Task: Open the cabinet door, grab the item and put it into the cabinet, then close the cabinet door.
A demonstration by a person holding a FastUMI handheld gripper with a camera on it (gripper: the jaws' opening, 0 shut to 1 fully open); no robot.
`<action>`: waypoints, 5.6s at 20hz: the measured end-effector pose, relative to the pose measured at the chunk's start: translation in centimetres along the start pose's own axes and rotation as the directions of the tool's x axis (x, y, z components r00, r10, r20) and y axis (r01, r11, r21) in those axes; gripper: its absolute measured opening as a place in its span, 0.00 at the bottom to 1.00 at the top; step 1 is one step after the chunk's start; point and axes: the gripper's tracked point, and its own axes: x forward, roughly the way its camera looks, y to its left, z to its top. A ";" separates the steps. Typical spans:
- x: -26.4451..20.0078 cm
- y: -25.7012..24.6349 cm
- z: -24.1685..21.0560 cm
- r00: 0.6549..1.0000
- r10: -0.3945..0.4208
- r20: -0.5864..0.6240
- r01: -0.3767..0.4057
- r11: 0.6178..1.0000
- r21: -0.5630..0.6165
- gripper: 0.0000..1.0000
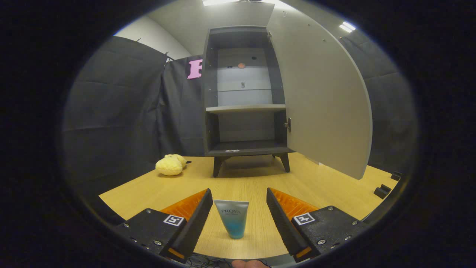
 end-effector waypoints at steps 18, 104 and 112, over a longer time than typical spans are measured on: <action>3.5 1.9 -4.1 0.990 0.029 -0.136 -0.045 0.992 -0.121 0.51; -4.8 -0.9 27.8 0.958 0.284 -0.047 -0.286 0.957 -0.057 0.90; -11.2 -14.0 28.0 0.999 0.012 -0.046 -0.011 1.000 0.023 0.90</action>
